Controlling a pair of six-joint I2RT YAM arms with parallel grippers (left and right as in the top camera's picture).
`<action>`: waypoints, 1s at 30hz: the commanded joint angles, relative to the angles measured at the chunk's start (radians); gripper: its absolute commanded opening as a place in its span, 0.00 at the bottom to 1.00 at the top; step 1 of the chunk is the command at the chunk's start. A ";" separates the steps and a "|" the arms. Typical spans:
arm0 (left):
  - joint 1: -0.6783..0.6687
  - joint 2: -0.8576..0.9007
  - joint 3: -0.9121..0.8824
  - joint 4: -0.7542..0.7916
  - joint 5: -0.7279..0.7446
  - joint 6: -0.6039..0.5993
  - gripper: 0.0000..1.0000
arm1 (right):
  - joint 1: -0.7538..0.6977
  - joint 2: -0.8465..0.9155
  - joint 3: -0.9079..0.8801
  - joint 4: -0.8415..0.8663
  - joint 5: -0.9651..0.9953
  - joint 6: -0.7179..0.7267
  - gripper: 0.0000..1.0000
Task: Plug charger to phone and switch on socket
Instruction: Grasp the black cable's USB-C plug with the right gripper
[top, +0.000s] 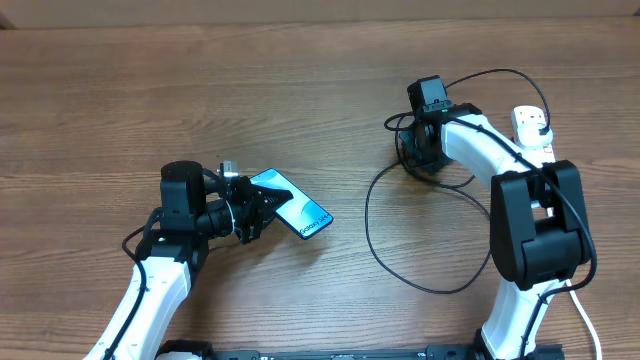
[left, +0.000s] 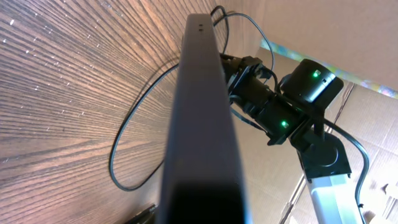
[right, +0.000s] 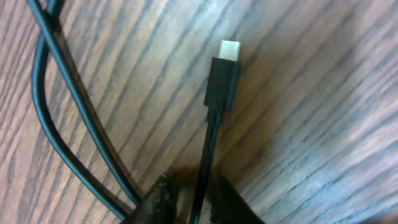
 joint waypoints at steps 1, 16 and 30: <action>0.005 0.002 0.008 0.007 0.056 0.015 0.04 | 0.006 0.037 0.004 -0.003 -0.038 -0.005 0.13; 0.005 0.002 0.008 0.080 0.177 0.064 0.04 | -0.044 -0.327 0.069 -0.109 -0.090 -0.339 0.04; 0.005 0.389 0.276 0.539 0.613 0.036 0.04 | 0.148 -0.760 -0.004 -0.502 -0.644 -0.753 0.04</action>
